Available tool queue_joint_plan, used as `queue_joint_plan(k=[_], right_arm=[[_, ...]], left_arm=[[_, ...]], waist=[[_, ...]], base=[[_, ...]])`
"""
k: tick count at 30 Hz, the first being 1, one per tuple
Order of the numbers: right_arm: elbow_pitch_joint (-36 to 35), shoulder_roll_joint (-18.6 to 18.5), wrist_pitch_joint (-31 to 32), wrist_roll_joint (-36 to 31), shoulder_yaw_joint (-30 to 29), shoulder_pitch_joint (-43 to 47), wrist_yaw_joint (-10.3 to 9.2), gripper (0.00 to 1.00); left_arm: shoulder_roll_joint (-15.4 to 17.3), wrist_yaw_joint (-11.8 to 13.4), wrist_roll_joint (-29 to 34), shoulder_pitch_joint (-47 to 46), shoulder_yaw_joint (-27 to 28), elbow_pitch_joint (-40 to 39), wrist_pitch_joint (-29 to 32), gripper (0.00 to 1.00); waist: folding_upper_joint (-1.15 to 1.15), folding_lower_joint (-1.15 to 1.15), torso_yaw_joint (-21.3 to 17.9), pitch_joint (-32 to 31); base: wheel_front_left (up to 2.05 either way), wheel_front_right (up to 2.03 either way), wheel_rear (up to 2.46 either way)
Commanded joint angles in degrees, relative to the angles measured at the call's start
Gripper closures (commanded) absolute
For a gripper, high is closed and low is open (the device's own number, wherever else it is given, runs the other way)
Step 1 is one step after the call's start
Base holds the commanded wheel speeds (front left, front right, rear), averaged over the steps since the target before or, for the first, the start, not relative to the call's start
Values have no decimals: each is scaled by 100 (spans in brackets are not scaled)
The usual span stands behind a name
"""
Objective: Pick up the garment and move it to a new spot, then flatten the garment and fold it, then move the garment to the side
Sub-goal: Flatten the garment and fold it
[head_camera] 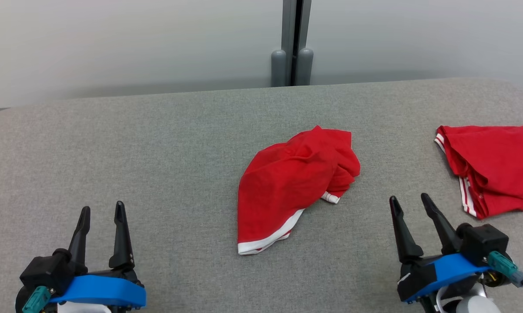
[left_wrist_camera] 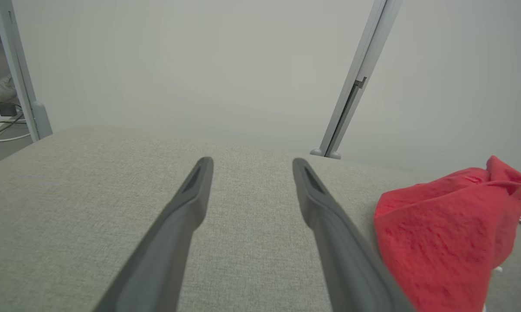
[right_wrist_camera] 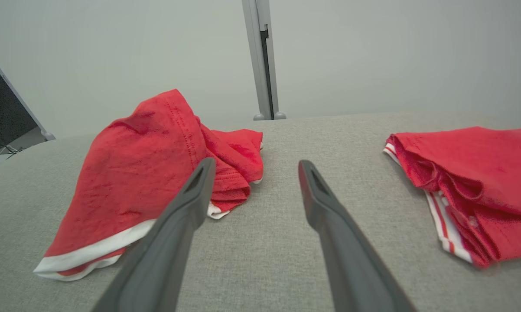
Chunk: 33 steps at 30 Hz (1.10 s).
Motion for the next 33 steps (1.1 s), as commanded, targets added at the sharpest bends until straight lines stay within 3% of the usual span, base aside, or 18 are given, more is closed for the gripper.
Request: queue_joint_plan(k=[1, 9, 19, 24, 25, 26, 33], right_arm=[[11, -3, 31, 7, 105, -146, 3, 0], [214, -3, 493, 54, 660, -1057, 3, 0], [2140, -50, 1100, 554, 946, -2645, 3, 0], [2806, -162, 1256, 1015, 1537, -2933, 3, 0], [2849, -225, 1227, 1110, 1654, -2961, 3, 28], [2890, -285, 1166, 1186, 1769, -2984, 3, 100], [2682, -494, 719, 1563, 2381, -3106, 3, 100]], left_arm=[[4, -21, -23, -102, -6, 18, -23, 0], [4, -75, 30, -272, -7, -33, -25, 0], [-34, -187, 71, -622, -112, 52, -8, 0], [-79, -187, 82, -698, -148, 94, -13, 0], [-80, -177, 73, -686, -131, 99, -15, 0], [-77, -175, 66, -669, -113, 104, -16, 0], [-64, -150, 37, -512, -11, 135, -22, 0]], waist=[[0, 0, 9, 37], [0, 0, 105, 292], [0, 0, 422, 567], [0, 0, 544, 596], [0, 0, 548, 594], [0, 0, 548, 589], [0, 0, 484, 399]], base=[[0, 0, 0], [0, 0, 0], [0, 0, 0], [0, 0, 0], [0, 0, 0], [0, 0, 0], [0, 0, 0]])
